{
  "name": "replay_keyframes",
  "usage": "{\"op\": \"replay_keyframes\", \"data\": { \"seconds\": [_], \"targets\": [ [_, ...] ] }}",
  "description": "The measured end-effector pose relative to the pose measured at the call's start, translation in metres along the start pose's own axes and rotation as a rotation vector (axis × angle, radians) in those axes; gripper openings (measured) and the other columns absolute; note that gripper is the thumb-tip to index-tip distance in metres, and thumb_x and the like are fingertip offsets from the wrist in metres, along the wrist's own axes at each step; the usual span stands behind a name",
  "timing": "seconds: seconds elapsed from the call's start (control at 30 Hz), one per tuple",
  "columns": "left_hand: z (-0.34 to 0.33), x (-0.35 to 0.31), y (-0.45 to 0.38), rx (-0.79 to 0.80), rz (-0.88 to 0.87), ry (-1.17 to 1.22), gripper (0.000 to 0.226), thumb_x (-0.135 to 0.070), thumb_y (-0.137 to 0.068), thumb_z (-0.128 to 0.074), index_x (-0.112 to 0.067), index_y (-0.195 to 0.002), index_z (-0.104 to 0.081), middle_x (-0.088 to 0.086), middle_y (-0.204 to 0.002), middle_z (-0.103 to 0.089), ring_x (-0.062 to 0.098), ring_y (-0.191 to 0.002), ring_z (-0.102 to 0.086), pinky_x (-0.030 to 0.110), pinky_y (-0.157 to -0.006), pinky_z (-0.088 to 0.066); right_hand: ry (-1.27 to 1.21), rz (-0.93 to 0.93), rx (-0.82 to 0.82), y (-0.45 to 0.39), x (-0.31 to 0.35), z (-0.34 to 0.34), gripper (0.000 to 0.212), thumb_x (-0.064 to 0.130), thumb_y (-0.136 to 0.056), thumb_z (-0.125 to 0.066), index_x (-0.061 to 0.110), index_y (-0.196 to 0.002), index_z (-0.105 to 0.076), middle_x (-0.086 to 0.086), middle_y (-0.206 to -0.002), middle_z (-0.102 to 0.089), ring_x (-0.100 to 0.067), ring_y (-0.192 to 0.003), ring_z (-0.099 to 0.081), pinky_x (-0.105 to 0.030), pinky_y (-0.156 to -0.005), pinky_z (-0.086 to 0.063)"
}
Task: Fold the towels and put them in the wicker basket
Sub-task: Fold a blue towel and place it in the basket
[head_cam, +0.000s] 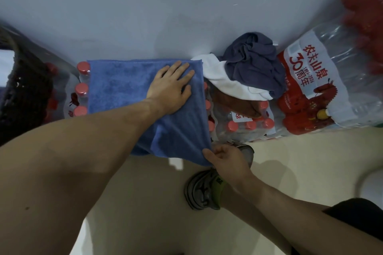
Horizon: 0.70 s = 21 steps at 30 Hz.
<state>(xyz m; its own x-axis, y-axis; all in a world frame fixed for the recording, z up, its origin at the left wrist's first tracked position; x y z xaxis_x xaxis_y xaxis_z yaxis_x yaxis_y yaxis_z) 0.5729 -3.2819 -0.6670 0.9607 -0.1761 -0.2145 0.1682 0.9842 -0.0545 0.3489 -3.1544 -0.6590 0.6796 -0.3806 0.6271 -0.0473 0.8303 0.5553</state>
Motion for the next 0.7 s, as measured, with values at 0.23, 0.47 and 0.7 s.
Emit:
{"op": "replay_keyframes", "data": {
  "seconds": [0.23, 0.47, 0.7],
  "targets": [
    [0.006, -0.023, -0.008, 0.083, 0.016, -0.107, 0.064, -0.046, -0.098, -0.031, -0.011, -0.151, -0.028, 0.016, -0.157, -0.026, 0.036, -0.145, -0.021, 0.057, -0.115, -0.019, -0.097, -0.043, 0.138, -0.014, 0.003, -0.013, 0.048, 0.033, -0.091, -0.069, 0.014, -0.053, -0.047, 0.009, -0.048, -0.043, -0.004, -0.043, -0.038, -0.016, -0.05, -0.033],
    [-0.003, -0.019, -0.005, 0.127, 0.008, -0.01, 0.072, -0.053, -0.098, -0.032, -0.013, -0.156, -0.014, 0.012, -0.164, -0.006, 0.03, -0.151, 0.0, 0.053, -0.12, 0.0, -0.468, -0.177, 0.272, -0.017, 0.002, -0.013, 0.022, 0.019, -0.073, -0.086, 0.003, -0.066, -0.073, -0.016, -0.083, -0.075, -0.027, -0.081, -0.075, -0.033, -0.069, -0.061],
    [0.059, 0.017, 0.049, -0.211, 0.105, 0.228, 0.028, -0.016, -0.086, -0.054, -0.003, -0.11, -0.059, 0.021, -0.113, -0.055, 0.039, -0.106, -0.051, 0.047, -0.092, -0.038, -0.498, -0.196, 0.215, -0.018, 0.019, -0.009, 0.035, 0.015, -0.06, -0.093, 0.01, -0.064, -0.059, -0.005, -0.069, -0.071, -0.021, -0.068, -0.073, -0.027, -0.059, -0.057]
  ]
}}
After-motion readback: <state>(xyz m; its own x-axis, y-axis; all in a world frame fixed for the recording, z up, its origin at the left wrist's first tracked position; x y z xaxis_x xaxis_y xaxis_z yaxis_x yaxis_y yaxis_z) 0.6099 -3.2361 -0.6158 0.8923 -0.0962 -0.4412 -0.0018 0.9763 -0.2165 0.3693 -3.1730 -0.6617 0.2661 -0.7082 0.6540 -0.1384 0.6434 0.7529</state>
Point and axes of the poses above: each hand's wrist, its own y-axis away from the middle knuckle, its own z-axis out of the back of the hand, x = y × z, the point moved 3 cm from there along -y, towards the middle knuckle
